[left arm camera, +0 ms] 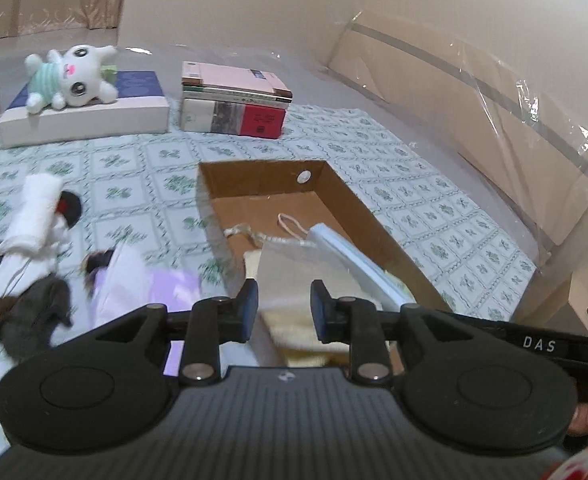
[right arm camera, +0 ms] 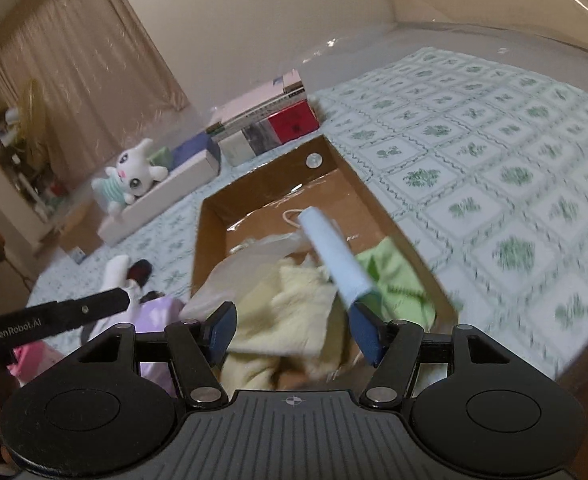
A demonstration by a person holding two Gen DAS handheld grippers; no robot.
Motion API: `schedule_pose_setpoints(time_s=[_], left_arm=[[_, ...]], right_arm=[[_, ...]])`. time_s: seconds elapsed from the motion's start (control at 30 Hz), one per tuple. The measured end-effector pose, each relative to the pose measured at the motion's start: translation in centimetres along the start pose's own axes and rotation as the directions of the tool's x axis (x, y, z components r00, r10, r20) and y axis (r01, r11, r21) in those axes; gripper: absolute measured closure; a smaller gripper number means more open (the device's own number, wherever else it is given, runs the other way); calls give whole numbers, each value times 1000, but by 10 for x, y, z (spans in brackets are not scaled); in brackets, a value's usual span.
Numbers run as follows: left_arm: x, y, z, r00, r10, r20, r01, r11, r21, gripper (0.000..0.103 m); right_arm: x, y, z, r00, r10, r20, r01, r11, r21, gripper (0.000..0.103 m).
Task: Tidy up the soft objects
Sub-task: 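Lower the mesh bag and mask into the tray and open both grippers, then move both grippers back toward the dark socks beside the tissue box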
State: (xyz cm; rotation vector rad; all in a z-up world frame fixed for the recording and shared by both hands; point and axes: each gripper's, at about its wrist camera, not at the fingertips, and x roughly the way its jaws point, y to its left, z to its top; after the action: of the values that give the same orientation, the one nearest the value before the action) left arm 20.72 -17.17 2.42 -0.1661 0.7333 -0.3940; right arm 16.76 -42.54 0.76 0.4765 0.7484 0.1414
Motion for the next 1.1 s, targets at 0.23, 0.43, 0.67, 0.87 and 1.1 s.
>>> schedule_pose_setpoints(time_s=[0.23,0.43,0.67,0.87,1.1], left_arm=[[-52,16,-35,1000,10,19,-10,1000,-20,75],[-95,44,-61,998,51,38,-49,998,-40,71],[-138,91,-88,992,117,52,-112,988,-102,62],[-156,118,-96,981,182,68,-172,977,-127,61],[-158,135,-95,978,196,67,-188,977,-105,60]], right_arm=[[-25,28,-33,1000,17,-7,-17,1000,5,40],[-40,58,-56,999,35,6,-35,999,-33,40],[-38,95,-74,997,70,-26,-72,994,-86,40],[-26,117,-82,995,82,-55,-89,988,-128,40],[-8,132,-87,991,102,-91,-115,981,-153,40]])
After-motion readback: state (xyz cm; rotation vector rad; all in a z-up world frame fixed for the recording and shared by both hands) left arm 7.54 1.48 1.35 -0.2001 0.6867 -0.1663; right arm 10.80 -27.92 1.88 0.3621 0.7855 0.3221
